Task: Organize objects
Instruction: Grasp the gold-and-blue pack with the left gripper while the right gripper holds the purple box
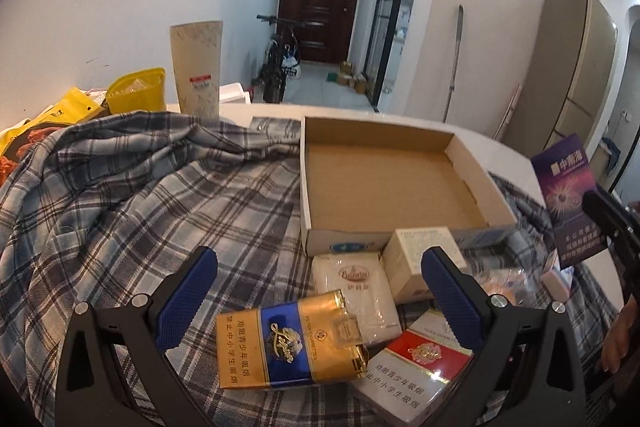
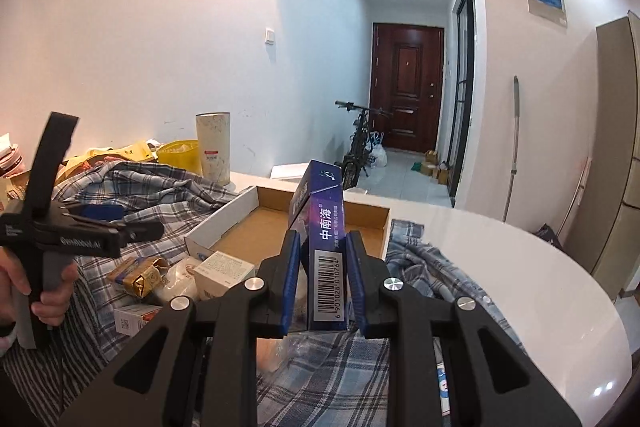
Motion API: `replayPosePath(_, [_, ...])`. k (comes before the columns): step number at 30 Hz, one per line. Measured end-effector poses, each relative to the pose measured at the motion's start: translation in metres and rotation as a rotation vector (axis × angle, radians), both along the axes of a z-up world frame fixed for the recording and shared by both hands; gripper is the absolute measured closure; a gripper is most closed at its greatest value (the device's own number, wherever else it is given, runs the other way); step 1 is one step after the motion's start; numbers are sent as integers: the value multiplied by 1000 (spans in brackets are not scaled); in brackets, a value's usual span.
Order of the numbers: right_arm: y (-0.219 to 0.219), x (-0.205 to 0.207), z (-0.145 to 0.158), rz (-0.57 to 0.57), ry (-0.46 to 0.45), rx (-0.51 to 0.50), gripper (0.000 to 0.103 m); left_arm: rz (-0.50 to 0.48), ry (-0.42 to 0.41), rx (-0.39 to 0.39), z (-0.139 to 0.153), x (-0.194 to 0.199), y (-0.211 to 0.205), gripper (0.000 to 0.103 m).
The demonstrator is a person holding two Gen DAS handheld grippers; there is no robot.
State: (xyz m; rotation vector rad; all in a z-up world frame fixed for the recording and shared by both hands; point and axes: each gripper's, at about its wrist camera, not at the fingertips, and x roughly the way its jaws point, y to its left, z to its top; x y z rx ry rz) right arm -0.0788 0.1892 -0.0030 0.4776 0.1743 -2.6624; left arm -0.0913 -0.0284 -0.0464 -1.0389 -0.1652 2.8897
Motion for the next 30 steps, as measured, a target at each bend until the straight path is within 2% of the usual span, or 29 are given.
replayPosePath(3, [-2, 0, -3, -3, -4, 10, 81, 13, -49, -55, -8, -4, 6, 0])
replayPosePath(6, [2, 2, -5, 0, 0, 13, 81, 86, -115, -85, -17, -11, 0, 0])
replayPosePath(10, [1, 3, -5, 1, 4, 21, 81, 128, -261, 9, -36, -23, -19, 0])
replayPosePath(15, [-1, 1, -8, 8, -9, 29, 81, 114, -352, 62, -52, -31, -24, 0])
replayPosePath(17, [-2, 1, -8, 10, -8, 34, 81, 109, -352, 62, -52, -30, -22, 3])
replayPosePath(18, [-3, 1, -8, 10, -9, 36, 81, 108, -344, 62, -52, -29, -21, 14])
replayPosePath(23, [-2, 2, -8, 3, -5, 38, 81, 113, -293, 61, -43, -23, -21, 16])
replayPosePath(30, [1, 4, -6, -11, 12, 26, 81, 78, -81, 25, -12, -4, -10, 16])
